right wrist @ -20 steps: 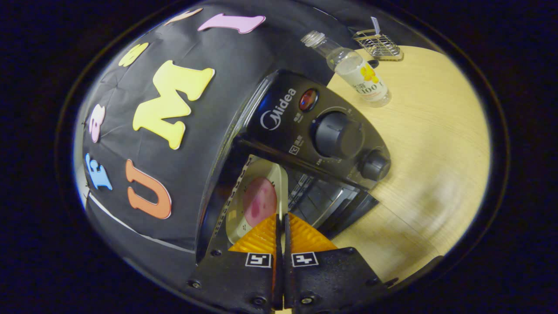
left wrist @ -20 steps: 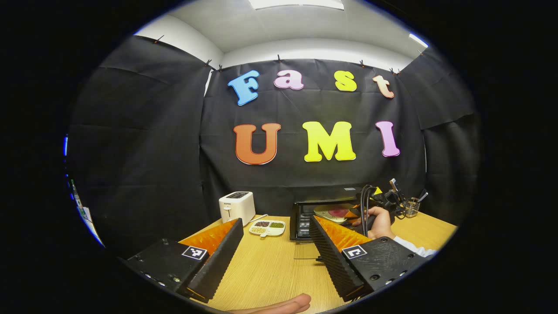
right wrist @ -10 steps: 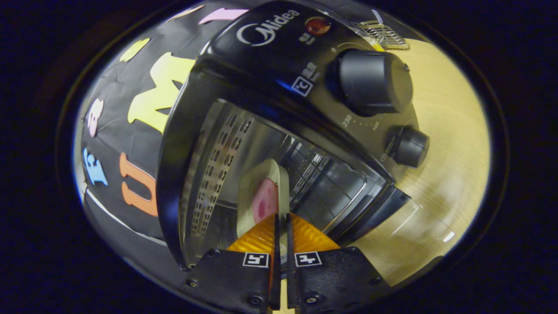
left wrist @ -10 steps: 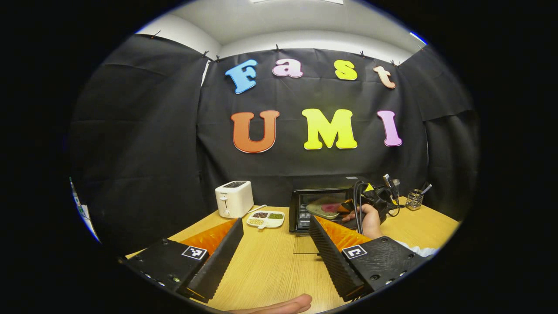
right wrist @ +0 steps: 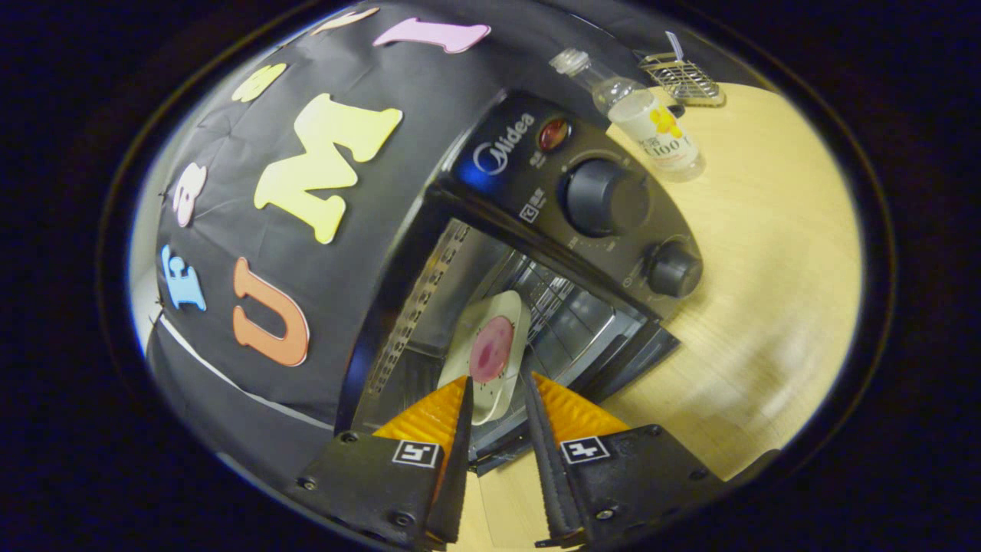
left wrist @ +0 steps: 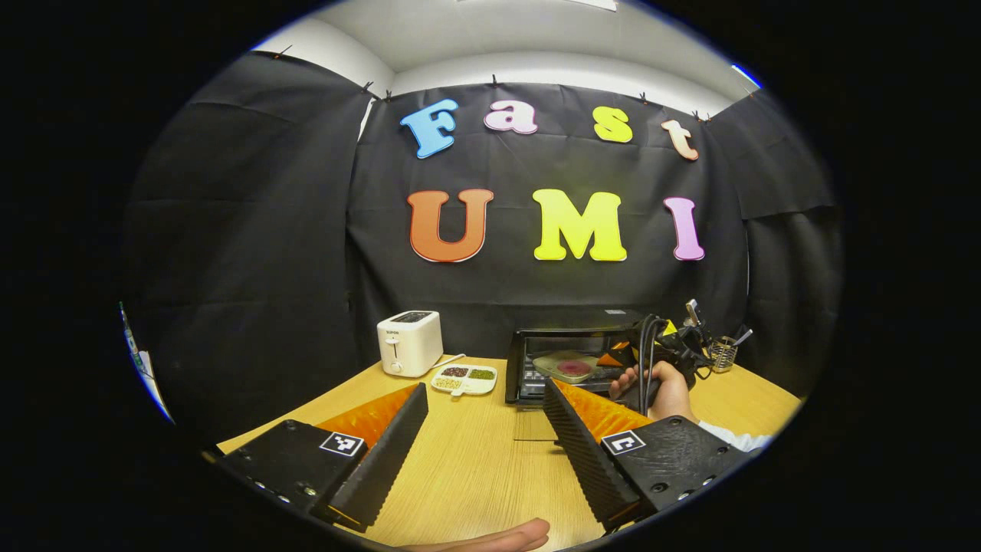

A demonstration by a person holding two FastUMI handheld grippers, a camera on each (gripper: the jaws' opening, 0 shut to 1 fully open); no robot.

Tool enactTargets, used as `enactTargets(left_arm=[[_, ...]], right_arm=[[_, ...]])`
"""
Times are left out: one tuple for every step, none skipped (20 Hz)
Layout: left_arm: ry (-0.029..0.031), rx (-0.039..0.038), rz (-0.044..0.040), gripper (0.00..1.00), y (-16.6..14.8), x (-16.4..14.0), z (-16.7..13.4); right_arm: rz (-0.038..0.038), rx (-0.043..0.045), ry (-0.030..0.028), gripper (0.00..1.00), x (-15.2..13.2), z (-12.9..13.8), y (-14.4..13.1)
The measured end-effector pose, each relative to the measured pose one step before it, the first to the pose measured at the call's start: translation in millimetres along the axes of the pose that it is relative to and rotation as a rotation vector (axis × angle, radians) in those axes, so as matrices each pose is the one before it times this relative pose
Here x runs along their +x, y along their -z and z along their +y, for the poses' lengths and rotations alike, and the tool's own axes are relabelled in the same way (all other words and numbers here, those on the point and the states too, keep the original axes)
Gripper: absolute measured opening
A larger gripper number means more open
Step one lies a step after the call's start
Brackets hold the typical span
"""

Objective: Open the electric oven with the left hand, put the food in, and close the electric oven.

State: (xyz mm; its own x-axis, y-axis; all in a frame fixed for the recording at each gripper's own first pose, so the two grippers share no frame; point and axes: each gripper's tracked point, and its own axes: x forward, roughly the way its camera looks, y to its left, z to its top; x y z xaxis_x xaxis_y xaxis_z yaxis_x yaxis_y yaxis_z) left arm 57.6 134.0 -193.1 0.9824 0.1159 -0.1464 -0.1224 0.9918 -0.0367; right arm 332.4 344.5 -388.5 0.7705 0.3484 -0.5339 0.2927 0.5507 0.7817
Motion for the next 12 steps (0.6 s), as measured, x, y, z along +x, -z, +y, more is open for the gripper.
enactTargets(left_arm=[[0.00001, -0.00018, 0.00004, 0.96, 1.26, -1.04, 1.27], [0.00068, -0.00106, 0.00288, 0.96, 0.77, -2.37, -0.01], [0.00488, -0.00112, 0.00787, 0.96, 1.62, -1.19, -1.24], [0.00416, -0.00038, 0.00643, 0.97, 2.37, -1.15, -1.63], [0.00328, 0.00052, 0.00521, 0.97, 2.07, -0.82, -1.79], [0.00342, 0.00172, 0.00594, 0.97, 1.82, -0.99, -1.50], [0.00123, 0.00113, 0.00872, 0.97, 3.92, -0.09, -0.48], [0.00054, -0.00214, 0.01031, 0.97, 3.62, 0.03, -0.23], [0.00417, -0.00286, 0.01305, 0.97, 4.92, 1.73, -1.21], [0.00353, 0.00050, 0.02275, 0.97, 7.54, 1.72, -1.84], [-0.00642, 0.00252, 0.01948, 0.97, 6.39, 1.95, 1.29], [-0.00888, 0.00453, 0.00857, 0.97, 3.32, 2.22, 4.12]], right_arm=[[-0.00628, -0.03043, 0.00638, 0.42, -8.56, -0.36, -0.19], [-0.00698, -0.03555, 0.01121, 0.54, -9.04, -1.17, 0.21], [-0.00496, -0.03377, 0.00024, 0.51, -9.37, 0.85, 0.51], [-0.00416, -0.03306, -0.01233, 0.56, -10.34, 5.28, 1.28], [-0.00488, -0.03795, -0.01505, 0.71, -10.55, 5.40, 0.38], [-0.01258, -0.04727, -0.01046, 0.77, -12.43, 4.75, -0.57], [-0.01707, -0.05860, -0.00408, 0.85, -10.94, 2.50, -2.14], [-0.01938, -0.06903, 0.00264, 0.89, -11.58, 1.58, -2.02], [-0.02468, -0.06795, 0.00117, 0.92, -11.01, 1.89, -4.58], [-0.02146, -0.05890, 0.00482, 0.92, -10.62, 0.35, -2.71], [-0.01890, -0.05303, 0.00211, 0.94, -11.19, 0.10, -2.19], [-0.02187, -0.04942, 0.00090, 0.94, -12.83, 2.23, -3.63]])
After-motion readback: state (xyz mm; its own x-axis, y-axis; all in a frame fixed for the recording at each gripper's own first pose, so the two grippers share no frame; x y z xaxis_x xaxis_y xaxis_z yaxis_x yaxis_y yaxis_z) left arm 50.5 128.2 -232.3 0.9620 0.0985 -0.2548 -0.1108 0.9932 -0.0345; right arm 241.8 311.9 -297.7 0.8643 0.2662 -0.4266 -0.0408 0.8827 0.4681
